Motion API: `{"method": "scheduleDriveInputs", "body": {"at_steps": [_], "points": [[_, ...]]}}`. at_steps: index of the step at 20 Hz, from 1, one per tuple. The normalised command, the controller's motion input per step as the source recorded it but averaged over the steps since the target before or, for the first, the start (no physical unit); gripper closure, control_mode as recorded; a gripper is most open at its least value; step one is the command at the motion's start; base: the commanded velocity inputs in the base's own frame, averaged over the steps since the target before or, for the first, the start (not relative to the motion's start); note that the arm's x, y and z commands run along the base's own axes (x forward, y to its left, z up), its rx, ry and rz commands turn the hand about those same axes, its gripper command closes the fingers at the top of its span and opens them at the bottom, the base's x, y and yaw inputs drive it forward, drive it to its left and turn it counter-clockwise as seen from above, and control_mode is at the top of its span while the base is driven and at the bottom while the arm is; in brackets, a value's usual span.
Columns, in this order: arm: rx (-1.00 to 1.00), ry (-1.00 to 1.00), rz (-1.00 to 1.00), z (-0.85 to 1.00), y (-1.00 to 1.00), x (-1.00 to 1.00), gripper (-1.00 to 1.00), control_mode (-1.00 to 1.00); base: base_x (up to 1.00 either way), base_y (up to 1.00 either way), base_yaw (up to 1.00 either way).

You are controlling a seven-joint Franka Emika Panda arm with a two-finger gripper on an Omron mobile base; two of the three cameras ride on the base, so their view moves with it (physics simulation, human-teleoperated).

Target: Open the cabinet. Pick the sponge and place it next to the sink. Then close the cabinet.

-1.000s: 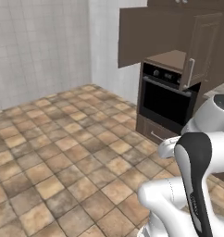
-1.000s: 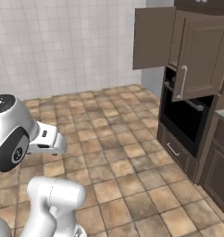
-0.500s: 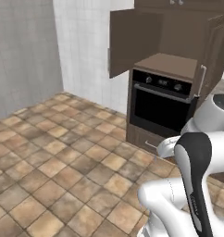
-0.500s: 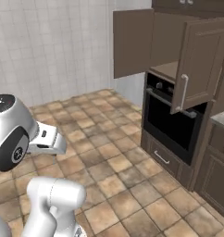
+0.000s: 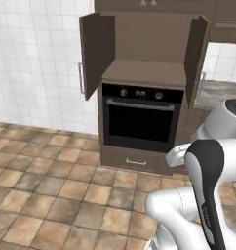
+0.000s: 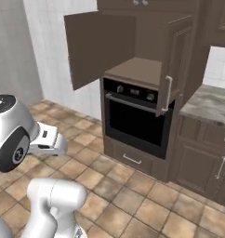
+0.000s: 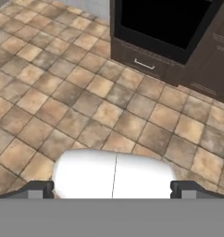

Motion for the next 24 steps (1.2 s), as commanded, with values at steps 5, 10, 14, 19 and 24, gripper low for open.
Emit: {"method": "scheduleDriveInputs", "body": {"at_steps": [5, 10, 14, 19, 24], "points": [[0.0, 0.0, 0.0, 0.0, 0.0, 0.0, -1.0, 1.0, 0.85, 0.83, -0.57], [0.0, 0.0, 0.0, 0.0, 0.0, 0.0, -1.0, 1.0, 0.95, 0.46, -0.49], [0.0, 0.0, 0.0, 0.0, 0.0, 0.0, -1.0, 1.0, 0.61, 0.26, -0.39], [0.0, 0.0, 0.0, 0.0, 0.0, 0.0, -1.0, 1.0, 0.63, 0.48, -0.43], [0.0, 0.0, 0.0, 0.0, 0.0, 0.0, -1.0, 1.0, 0.89, 0.48, -0.36]]}}
